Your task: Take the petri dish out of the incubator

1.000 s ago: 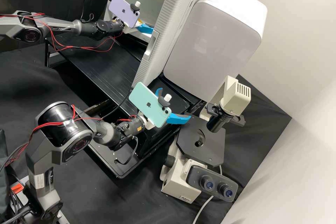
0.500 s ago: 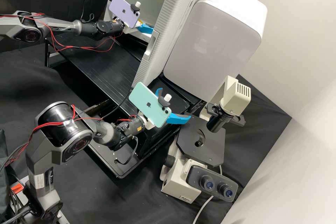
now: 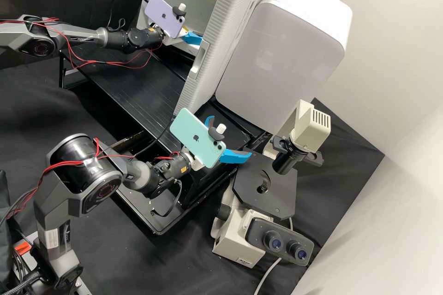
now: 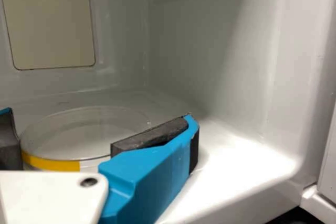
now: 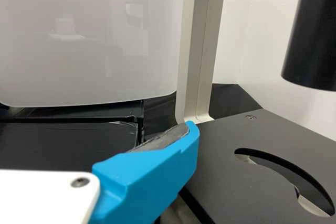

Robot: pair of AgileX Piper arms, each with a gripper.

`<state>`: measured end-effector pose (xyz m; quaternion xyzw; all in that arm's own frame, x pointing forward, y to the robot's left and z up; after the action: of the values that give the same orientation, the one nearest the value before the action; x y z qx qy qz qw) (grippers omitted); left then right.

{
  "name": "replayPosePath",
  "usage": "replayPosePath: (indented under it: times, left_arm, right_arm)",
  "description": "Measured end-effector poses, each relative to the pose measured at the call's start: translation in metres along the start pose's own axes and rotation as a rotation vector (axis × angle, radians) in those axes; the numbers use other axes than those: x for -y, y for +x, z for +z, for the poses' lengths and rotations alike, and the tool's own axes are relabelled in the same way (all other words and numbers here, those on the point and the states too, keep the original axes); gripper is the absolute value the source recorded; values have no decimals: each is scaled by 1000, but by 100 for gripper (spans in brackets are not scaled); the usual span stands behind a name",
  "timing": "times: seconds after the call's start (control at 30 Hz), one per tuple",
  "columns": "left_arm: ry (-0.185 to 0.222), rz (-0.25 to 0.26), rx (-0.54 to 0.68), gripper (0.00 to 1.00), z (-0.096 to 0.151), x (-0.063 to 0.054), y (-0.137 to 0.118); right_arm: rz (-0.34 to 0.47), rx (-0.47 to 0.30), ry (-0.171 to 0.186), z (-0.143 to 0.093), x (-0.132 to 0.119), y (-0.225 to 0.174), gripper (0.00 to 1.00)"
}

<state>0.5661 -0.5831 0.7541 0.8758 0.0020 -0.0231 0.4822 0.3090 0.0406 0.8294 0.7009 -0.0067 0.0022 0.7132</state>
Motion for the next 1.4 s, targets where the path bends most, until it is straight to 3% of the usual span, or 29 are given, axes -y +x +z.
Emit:
replayPosePath:
  times: [1.0,1.4]
  left_arm:
    - [6,15,21,0,1,7,-2]
    - [13,1,55,0,4,6,-19]
  right_arm:
    - [0,0,0,0,0,0,100]
    - [0,0,0,0,0,0,100]
